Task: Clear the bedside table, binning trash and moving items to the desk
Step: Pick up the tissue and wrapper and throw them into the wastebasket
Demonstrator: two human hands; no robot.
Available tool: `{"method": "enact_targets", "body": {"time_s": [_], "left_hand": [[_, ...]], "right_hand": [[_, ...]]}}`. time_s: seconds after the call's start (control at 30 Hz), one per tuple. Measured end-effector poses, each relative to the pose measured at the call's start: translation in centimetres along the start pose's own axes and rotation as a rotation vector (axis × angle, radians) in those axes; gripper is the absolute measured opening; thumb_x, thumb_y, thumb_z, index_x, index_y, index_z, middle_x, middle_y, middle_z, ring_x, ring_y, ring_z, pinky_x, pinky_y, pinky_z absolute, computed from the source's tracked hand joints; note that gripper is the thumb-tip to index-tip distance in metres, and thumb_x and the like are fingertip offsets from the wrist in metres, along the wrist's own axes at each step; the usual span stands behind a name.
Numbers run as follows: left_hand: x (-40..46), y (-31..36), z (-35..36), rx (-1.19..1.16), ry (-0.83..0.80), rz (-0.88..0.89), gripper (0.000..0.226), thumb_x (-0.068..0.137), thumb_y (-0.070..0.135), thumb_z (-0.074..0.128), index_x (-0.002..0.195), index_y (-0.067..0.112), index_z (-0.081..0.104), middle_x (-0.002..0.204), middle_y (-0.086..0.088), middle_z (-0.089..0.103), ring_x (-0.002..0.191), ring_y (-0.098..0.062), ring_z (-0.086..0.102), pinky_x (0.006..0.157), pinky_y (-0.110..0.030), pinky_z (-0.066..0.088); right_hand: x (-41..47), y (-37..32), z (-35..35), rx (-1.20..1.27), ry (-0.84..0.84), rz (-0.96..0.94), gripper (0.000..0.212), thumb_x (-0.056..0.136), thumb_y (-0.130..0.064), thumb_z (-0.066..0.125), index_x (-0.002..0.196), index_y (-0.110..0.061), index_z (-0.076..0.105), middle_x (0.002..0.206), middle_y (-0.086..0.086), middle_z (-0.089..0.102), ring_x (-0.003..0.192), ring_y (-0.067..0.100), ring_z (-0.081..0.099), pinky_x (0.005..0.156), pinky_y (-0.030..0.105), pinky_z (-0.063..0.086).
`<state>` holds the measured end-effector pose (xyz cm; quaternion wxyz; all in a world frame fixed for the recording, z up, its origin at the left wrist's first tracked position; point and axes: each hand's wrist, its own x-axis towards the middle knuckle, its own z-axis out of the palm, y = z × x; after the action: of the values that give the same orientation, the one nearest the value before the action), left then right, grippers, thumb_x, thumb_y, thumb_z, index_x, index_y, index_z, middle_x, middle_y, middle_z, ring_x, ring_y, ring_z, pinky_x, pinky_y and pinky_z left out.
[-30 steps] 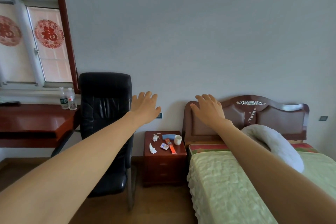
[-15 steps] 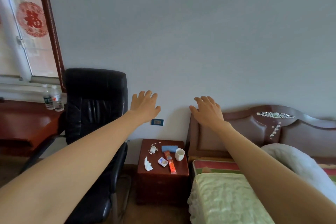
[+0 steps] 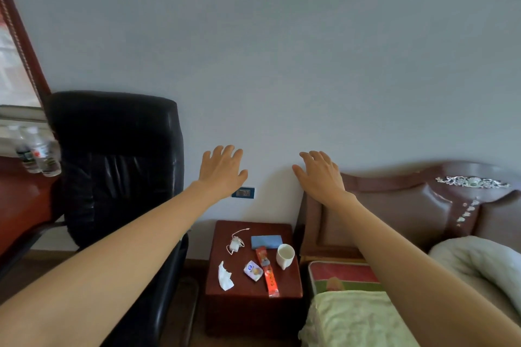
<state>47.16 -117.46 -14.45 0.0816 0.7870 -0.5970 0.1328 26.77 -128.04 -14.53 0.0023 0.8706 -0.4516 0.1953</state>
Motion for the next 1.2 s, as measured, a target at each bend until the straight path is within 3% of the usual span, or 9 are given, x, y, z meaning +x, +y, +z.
{"method": "enact_targets", "body": {"time_s": [0.37, 0.73, 0.9, 1.03, 1.2], "left_hand": [[9.0, -2.6, 14.2, -0.065, -0.182, -0.049, 0.056, 0.095, 0.039, 0.037, 0.143, 0.014, 0.029, 0.151, -0.008, 0.028, 0.137, -0.028, 0.024, 0.107, -0.044, 0.024], [15.3, -2.2, 28.4, -0.071, -0.376, -0.173, 0.053, 0.092, 0.039, 0.043, 0.139, 0.014, 0.036, 0.145, -0.008, 0.038, 0.132, -0.028, 0.033, 0.105, -0.044, 0.03], [15.4, -1.8, 34.4, -0.087, -0.465, -0.201, 0.056, 0.092, 0.04, 0.045, 0.14, 0.013, 0.035, 0.145, -0.009, 0.039, 0.134, -0.029, 0.032, 0.105, -0.044, 0.03], [14.9, -2.2, 38.4, -0.096, -0.533, -0.214, 0.056, 0.091, 0.039, 0.047, 0.14, 0.013, 0.037, 0.145, -0.01, 0.041, 0.134, -0.03, 0.034, 0.105, -0.046, 0.031], [14.8, -3.7, 43.3, -0.094, -0.591, -0.174, 0.055, 0.088, 0.038, 0.054, 0.136, 0.01, 0.044, 0.139, -0.013, 0.048, 0.129, -0.033, 0.041, 0.1, -0.049, 0.037]], "right_hand": [[9.3, 4.5, 13.8, 0.048, -0.126, 0.021, 0.047, 0.095, -0.036, 0.044, 0.135, -0.01, 0.044, 0.135, 0.01, 0.05, 0.13, 0.028, 0.038, 0.104, 0.042, 0.033], [16.0, 11.2, 28.8, 0.115, -0.296, -0.007, 0.041, 0.09, -0.027, 0.052, 0.126, -0.007, 0.053, 0.121, 0.012, 0.059, 0.119, 0.032, 0.048, 0.097, 0.043, 0.041], [16.8, 13.2, 35.1, 0.123, -0.402, -0.008, 0.042, 0.091, -0.029, 0.053, 0.127, -0.006, 0.052, 0.126, 0.013, 0.057, 0.123, 0.031, 0.047, 0.102, 0.043, 0.039], [16.2, 13.8, 39.0, 0.128, -0.523, 0.042, 0.05, 0.095, -0.03, 0.048, 0.139, -0.009, 0.042, 0.144, 0.014, 0.043, 0.138, 0.031, 0.031, 0.112, 0.044, 0.028], [14.8, 13.6, 43.4, 0.139, -0.574, 0.086, 0.049, 0.093, -0.028, 0.051, 0.138, -0.009, 0.043, 0.143, 0.016, 0.044, 0.138, 0.032, 0.032, 0.112, 0.046, 0.029]]}}
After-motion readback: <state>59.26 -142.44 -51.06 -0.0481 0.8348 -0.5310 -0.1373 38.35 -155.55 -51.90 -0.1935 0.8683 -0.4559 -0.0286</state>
